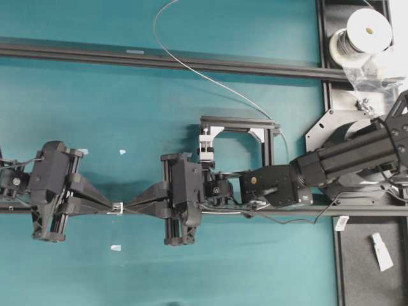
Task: Insert the wire through the hole in the metal fitting.
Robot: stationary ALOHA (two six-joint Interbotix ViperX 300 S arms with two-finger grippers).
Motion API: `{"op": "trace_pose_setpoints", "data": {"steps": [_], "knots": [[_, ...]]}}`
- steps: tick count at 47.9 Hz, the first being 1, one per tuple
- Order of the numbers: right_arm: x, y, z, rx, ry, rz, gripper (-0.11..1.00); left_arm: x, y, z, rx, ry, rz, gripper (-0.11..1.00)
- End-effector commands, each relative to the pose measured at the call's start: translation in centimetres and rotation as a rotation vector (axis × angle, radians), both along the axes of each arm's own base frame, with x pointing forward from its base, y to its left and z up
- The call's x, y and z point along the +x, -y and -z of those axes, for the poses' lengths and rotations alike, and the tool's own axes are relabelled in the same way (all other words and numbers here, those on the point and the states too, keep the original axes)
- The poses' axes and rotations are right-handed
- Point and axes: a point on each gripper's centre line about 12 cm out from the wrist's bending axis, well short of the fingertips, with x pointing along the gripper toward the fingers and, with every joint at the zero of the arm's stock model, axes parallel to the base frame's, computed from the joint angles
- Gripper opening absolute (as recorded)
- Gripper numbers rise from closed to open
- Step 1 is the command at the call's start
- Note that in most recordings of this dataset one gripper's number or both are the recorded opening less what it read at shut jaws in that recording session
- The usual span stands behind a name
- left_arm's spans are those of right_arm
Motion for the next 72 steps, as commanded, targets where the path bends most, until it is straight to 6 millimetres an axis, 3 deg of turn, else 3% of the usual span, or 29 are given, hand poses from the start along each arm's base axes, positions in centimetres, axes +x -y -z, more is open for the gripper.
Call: {"op": "trace_pose_setpoints", "data": {"steps": [1,29,35,43,47,72], "knots": [[0.31,-0.03,-0.84,0.009,0.026,0.002,0.00,0.41,0.30,-1.10,-0.007,0.031,0.006,-0.10],[0.50,-0.11,-0.99,0.020,0.027,0.005,0.00,0.43,0.30,-1.29,-0.009,0.037,0.006,-0.10],[0.58,-0.13,-1.08,0.020,0.030,0.005,0.20,0.39,0.29,-1.53,-0.010,0.042,0.006,-0.10],[0.62,-0.15,-1.10,0.018,0.030,0.003,0.69,0.31,0.27,-1.58,-0.010,0.043,0.006,-0.10],[0.62,-0.15,-1.10,0.018,0.030,0.003,0.88,0.31,0.27,-1.52,-0.010,0.042,0.006,-0.10],[0.62,-0.15,-1.10,0.015,0.030,0.002,0.88,-0.19,0.20,-1.25,-0.010,0.029,0.006,-0.10]]}}
